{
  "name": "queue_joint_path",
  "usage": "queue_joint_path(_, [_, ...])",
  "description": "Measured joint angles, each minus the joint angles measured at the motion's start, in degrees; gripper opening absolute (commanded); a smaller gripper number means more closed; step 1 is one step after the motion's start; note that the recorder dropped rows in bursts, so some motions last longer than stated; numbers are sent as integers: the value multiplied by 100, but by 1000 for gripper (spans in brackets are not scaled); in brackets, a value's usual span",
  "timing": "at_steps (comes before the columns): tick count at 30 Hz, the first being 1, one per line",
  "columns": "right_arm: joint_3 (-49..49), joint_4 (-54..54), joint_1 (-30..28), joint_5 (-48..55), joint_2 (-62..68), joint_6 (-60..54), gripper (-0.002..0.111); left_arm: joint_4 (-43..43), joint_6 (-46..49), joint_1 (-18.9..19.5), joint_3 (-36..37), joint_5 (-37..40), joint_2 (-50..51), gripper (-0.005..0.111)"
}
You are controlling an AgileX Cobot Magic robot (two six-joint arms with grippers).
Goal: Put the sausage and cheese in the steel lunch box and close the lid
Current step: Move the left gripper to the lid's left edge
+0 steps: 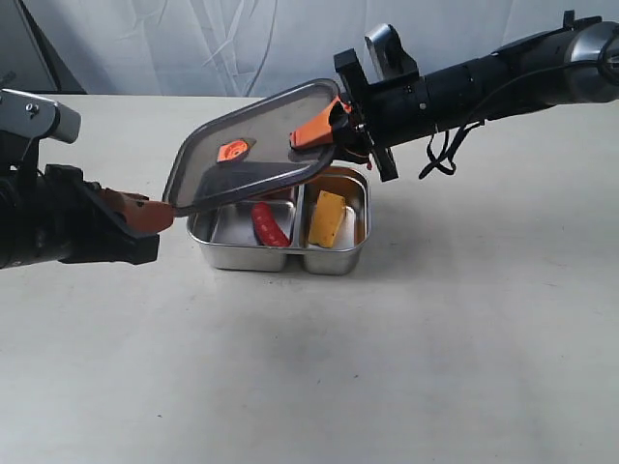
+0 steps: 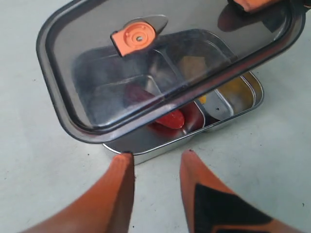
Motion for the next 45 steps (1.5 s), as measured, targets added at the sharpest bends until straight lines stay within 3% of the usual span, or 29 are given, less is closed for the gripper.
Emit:
queue_joint_path(22, [-23,-738,-51,-47,0,198,-1,8,68,0,-9,-364,0,31])
queue_joint_path(31, [-29,-1163,-51,-109,0,432,-1,-14,624,0,-459,-352,13,31])
queue_joint_path(34, [-38,-1405,-51,-265,0,641,-1,-14,816,0,-553,-244,74,25])
queue_joint_path(39, [-57,-1649,-40,-390,-31,829,-1,-14,905,0,-563,183,834,2])
queue_joint_path(45, [-57,-2019,-7,-641,-54,983,-1,-14,927,0,-848,628,1617,0])
